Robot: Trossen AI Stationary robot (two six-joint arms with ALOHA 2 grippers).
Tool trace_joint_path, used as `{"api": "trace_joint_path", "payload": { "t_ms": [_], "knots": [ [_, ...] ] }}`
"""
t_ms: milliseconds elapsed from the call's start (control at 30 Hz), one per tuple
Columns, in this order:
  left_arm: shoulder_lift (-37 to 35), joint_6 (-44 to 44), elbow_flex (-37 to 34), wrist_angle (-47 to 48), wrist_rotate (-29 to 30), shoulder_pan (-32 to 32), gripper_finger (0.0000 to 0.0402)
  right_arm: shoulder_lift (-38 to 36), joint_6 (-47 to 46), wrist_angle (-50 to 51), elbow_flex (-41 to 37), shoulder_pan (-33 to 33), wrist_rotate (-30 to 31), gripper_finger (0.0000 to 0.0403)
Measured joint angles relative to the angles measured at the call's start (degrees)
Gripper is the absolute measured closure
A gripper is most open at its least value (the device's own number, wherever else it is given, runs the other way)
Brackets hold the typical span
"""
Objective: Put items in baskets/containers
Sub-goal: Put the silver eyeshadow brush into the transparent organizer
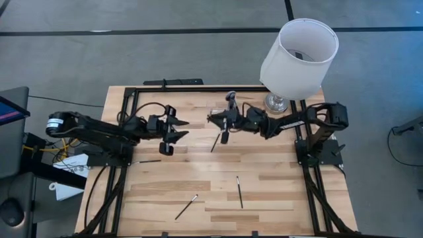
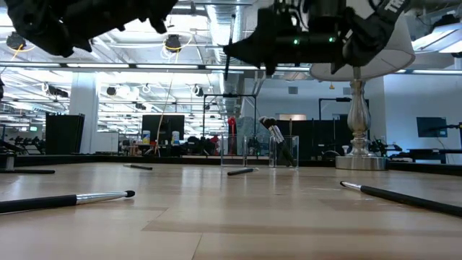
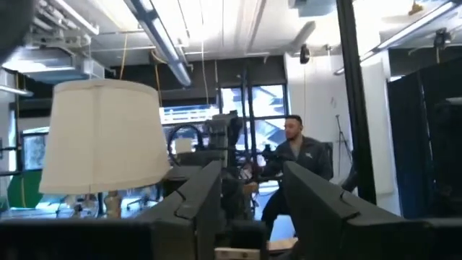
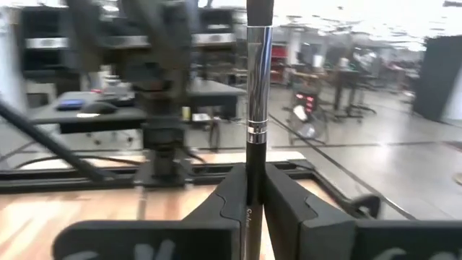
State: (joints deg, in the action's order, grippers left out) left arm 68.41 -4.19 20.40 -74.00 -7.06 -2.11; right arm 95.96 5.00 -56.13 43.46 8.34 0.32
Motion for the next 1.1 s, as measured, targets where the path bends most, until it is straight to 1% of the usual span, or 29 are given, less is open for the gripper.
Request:
{"api": "trace_joint_path", "payload": {
  "t_ms": [100,233,333,500,567,700,800,867,1000,1100],
  "knots": [
    [-0.17,-0.02,-0.28,-0.25,0.26,0.13,0.0262,0.0,-0.52,0.18,0.0,2.44,-0.08,0.0373],
    [0.01,-0.01,-0.32,0.11,0.73,0.06,0.027,0.02,-0.53,0.43,0.0,6.13,-0.74,0.039],
    [0.01,-0.02,-0.32,0.2,0.63,0.09,0.0275,0.0,-0.53,-0.55,0.0,9.13,-1.7,0.0392],
    [0.01,-0.02,-0.32,0.25,0.65,0.06,0.0281,0.17,-4.03,-2.26,0.0,13.75,-1.97,0.0371],
    [0.01,-0.02,-0.32,0.25,0.65,0.06,0.0283,1.77,-5.35,-4.27,0.27,14.84,-2.06,0.0371],
    [0.01,-0.02,-0.32,0.31,0.63,0.06,0.0284,7.27,-6.52,-6.33,2.48,15.41,-2.56,0.0391],
    [-0.04,-0.02,-0.32,0.67,0.63,0.06,0.0284,12.11,-6.57,-5.71,4.53,15.41,-3.19,0.0391],
    [-0.18,-0.02,-0.32,1.15,0.63,0.06,0.0285,14.23,-6.7,-5.68,5.38,15.5,-3.19,0.0382],
    [-1.89,-0.02,-0.9,2.01,0.63,0.06,0.0286,16.63,-7.34,-6.04,6.55,16.22,-3.16,0.0368],
    [-4.57,-0.01,-2.26,2.26,0.63,0.06,0.0285,16.87,-8.03,-5.18,6.63,16.79,-3.41,0.0379]
  ]
}}
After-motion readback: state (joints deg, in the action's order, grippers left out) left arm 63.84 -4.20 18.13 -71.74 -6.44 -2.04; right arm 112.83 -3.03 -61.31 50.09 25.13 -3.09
